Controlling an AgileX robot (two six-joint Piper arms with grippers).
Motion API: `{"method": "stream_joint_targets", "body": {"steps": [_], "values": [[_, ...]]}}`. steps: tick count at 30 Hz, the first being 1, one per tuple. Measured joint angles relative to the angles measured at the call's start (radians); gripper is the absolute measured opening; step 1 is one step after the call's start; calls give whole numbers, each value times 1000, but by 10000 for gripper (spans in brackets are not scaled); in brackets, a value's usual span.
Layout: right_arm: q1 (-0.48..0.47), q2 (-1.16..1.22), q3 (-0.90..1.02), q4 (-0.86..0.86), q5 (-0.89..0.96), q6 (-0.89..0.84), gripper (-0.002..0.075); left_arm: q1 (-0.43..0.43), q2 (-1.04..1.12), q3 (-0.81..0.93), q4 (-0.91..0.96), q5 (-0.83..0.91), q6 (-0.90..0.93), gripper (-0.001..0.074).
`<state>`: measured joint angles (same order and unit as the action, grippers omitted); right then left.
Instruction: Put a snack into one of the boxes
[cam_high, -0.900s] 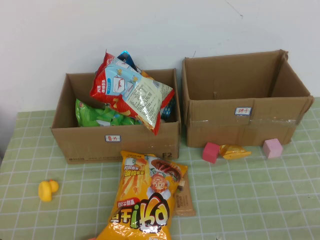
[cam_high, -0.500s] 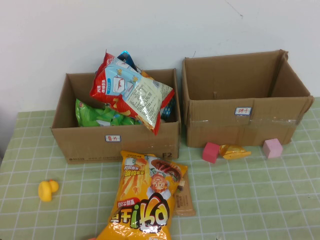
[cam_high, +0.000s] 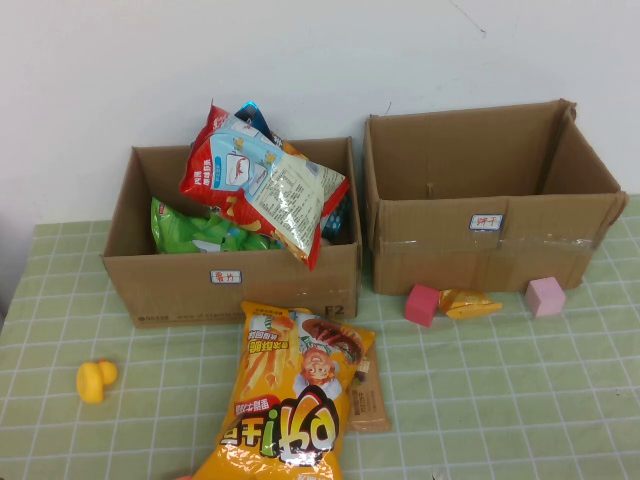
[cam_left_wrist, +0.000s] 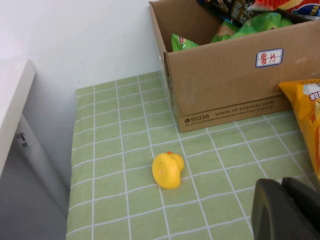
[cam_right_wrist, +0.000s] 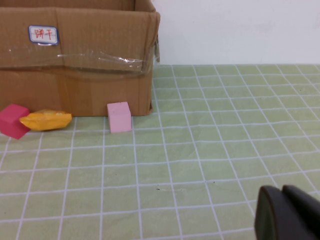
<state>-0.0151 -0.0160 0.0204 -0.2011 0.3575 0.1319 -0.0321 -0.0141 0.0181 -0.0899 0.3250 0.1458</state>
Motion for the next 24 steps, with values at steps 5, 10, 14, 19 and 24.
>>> {"method": "stream_joint_targets", "body": {"steps": [5,10,14,19,24], "values": [[0,0,0,0,0,0,-2,0,0,0,-22,0,0,-2],[0,0,0,0,0,0,-2,0,0,2,-381,-33,-97,-2],[0,0,0,0,0,0,-2,0,0,2,-759,-52,-183,-2],[0,0,0,0,0,0,-2,0,0,2,-899,-63,-196,-2],[0,0,0,0,0,0,-2,0,0,2,-1064,-51,-193,-2]]}}
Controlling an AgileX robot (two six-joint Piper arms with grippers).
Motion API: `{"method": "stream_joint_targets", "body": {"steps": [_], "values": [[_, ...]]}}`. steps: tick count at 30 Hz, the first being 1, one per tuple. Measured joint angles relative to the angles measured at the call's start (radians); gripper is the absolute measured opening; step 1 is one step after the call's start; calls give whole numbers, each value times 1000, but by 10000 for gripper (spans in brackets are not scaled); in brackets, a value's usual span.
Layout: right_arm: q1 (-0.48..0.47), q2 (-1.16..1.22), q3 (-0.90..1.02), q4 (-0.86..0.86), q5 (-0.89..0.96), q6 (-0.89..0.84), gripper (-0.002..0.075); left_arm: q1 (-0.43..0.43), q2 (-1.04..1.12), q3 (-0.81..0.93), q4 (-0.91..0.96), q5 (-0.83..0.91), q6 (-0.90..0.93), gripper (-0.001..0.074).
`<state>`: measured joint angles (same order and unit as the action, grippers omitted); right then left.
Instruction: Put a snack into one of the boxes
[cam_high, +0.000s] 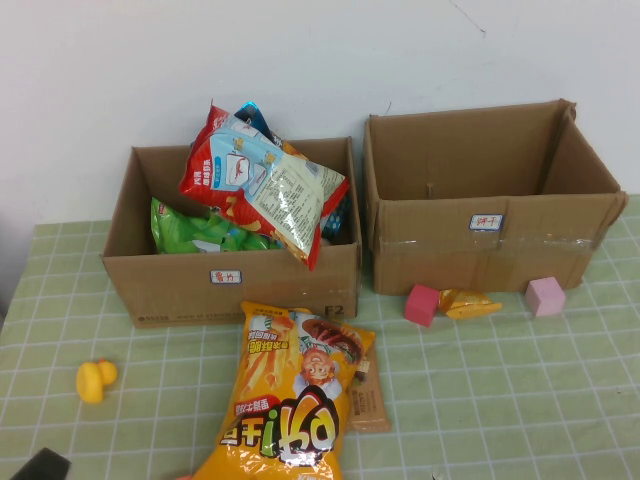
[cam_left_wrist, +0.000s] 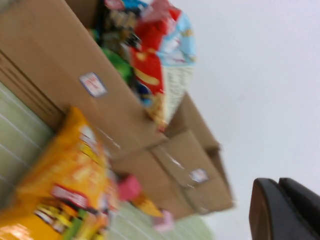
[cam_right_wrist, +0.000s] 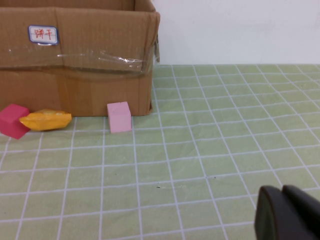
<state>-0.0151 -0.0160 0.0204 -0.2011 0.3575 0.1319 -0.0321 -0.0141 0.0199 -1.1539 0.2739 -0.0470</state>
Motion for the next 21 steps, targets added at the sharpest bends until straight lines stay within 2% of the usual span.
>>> {"method": "stream_joint_targets", "body": {"steps": [3,6,9,11,16,21], "values": [[0,0,0,0,0,0,-2,0,0,0,-144,51,115,-2],[0,0,0,0,0,0,-2,0,0,0,-298,134,357,-2],[0,0,0,0,0,0,-2,0,0,-49,-305,218,552,-2],[0,0,0,0,0,0,-2,0,15,-124,-206,258,579,-2],[0,0,0,0,0,0,-2,-2,196,-380,332,474,520,-2],[0,0,0,0,0,0,-2,-42,395,-575,705,625,400,-2]]}}
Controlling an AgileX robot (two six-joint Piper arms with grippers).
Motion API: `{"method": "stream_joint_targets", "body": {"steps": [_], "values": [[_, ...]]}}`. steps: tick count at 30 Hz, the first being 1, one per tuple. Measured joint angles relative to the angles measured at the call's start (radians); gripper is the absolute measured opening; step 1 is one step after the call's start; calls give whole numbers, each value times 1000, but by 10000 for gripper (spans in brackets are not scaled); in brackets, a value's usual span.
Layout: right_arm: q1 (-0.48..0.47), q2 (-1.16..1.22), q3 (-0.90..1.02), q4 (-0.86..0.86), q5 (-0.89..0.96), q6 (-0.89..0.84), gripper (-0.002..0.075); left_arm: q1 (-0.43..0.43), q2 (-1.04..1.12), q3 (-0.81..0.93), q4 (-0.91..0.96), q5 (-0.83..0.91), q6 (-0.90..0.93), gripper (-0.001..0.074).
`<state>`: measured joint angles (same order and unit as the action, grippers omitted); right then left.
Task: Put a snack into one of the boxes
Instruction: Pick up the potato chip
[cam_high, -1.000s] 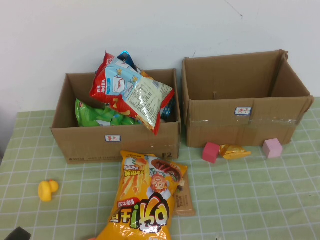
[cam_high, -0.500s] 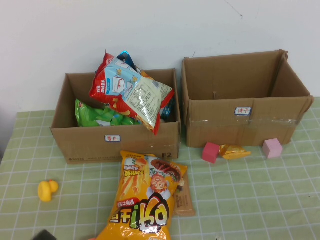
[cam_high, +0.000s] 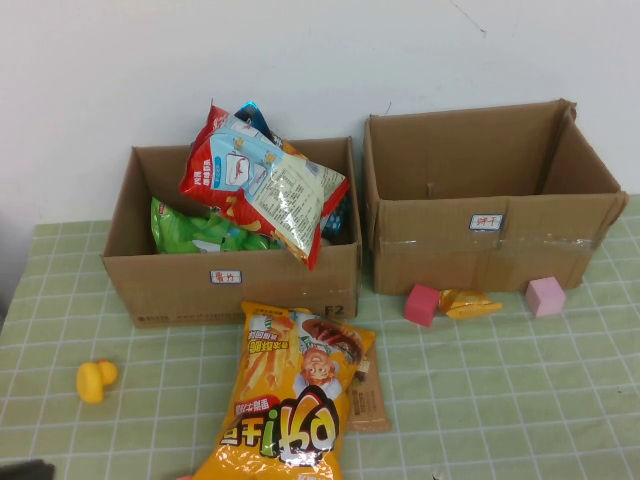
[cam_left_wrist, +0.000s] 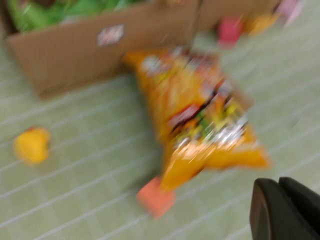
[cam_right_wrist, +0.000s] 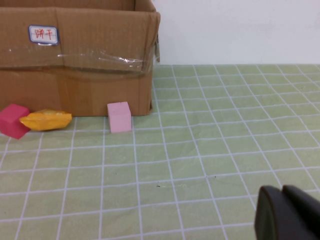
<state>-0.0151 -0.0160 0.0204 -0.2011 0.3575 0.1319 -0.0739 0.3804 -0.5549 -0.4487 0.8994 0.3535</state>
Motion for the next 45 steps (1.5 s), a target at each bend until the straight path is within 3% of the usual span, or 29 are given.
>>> {"method": "stream_joint_targets", "body": {"steps": [10,17,21,27,32,45], "values": [[0,0,0,0,0,0,-2,-204,440,-182,321,89,-84,-2],[0,0,0,0,0,0,-2,-361,760,-256,429,36,-140,17],[0,0,0,0,0,0,-2,-416,929,-299,437,-52,-164,165],[0,0,0,0,0,0,-2,-425,1207,-396,412,-123,-264,625],[0,0,0,0,0,0,-2,-425,1339,-438,362,-260,-280,684],[0,0,0,0,0,0,-2,-425,1554,-550,349,-387,-292,692]]}}
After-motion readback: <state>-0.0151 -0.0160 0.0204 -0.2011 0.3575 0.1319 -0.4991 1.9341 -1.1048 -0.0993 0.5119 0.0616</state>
